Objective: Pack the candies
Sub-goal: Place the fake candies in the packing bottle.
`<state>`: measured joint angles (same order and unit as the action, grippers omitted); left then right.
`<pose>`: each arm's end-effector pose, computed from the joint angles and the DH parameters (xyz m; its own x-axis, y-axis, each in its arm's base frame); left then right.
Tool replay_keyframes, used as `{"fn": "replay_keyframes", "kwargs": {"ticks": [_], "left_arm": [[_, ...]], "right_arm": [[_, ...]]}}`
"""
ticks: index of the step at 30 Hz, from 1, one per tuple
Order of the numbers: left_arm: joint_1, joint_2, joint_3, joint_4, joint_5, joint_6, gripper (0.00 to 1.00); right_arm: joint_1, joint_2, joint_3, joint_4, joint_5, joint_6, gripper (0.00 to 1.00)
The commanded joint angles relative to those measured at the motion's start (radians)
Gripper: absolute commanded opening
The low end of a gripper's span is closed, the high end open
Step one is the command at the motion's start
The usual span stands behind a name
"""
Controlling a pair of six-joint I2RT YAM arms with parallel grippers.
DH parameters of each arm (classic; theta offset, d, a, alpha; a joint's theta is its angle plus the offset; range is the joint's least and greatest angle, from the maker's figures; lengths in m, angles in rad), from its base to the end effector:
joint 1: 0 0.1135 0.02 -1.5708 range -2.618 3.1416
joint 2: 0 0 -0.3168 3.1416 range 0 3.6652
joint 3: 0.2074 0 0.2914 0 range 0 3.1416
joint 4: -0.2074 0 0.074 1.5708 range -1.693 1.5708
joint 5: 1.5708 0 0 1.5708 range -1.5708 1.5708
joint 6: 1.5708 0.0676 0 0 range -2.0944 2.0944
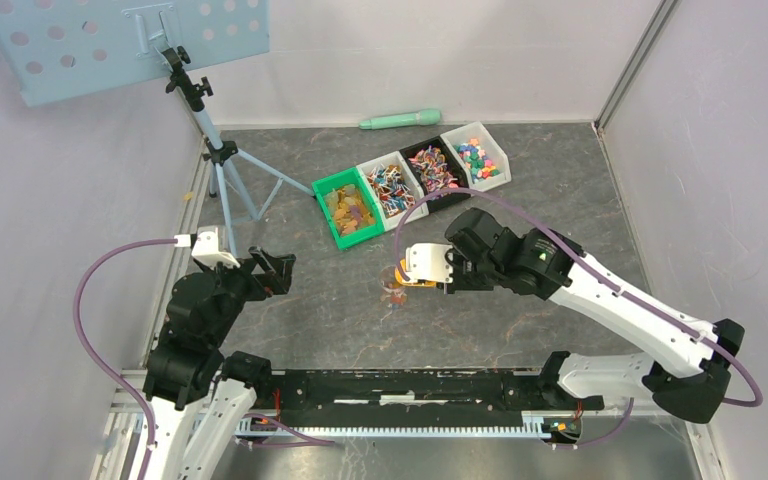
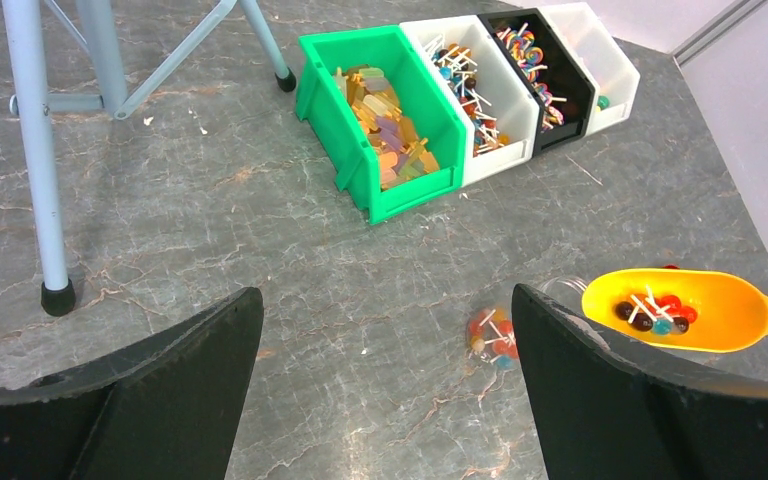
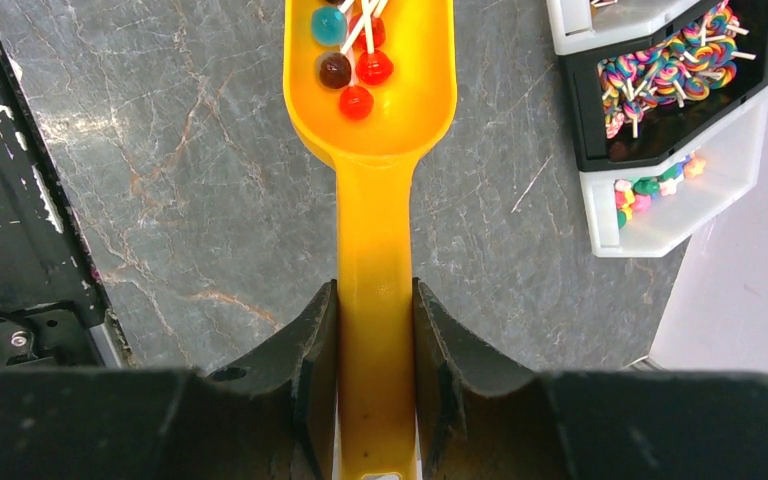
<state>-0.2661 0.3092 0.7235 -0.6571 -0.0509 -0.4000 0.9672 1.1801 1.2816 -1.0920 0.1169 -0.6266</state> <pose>0.0901 -0.0210 0.3456 -0.2974 -0.3220 -0.8988 0.1077 0.9241 -0.3667 0.1509 0.2049 0.3770 0.0737 -0.9192 -0.3869 -0.9113 0.0956 -0.4005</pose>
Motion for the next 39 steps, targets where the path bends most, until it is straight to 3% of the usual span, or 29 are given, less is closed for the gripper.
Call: {"fn": "replay_keyframes", "kwargs": {"ticks": [1,9,33,39], "left_arm": [[-0.003,-0.010,0.008,0.017,0.000,0.049,1.00],[-0.004,-0.013,0.009,0.017,-0.002,0.049,1.00],[-0.005,-0.010,0.004,0.024,0.008,0.050,1.00],[-0.007,-0.012,0.005,0.024,0.011,0.050,1.00]], "right_arm": [[0.009,0.006,0.029,-0.001,0.027,0.015,0.00],[0.032,0.016,0.087,-0.012,0.045,0.021,0.00],[0.058,0.050,0.022,-0.026,0.082,0.041,0.00],[0.066,0.051,0.084,-0.029,0.091,0.039,0.00]]}}
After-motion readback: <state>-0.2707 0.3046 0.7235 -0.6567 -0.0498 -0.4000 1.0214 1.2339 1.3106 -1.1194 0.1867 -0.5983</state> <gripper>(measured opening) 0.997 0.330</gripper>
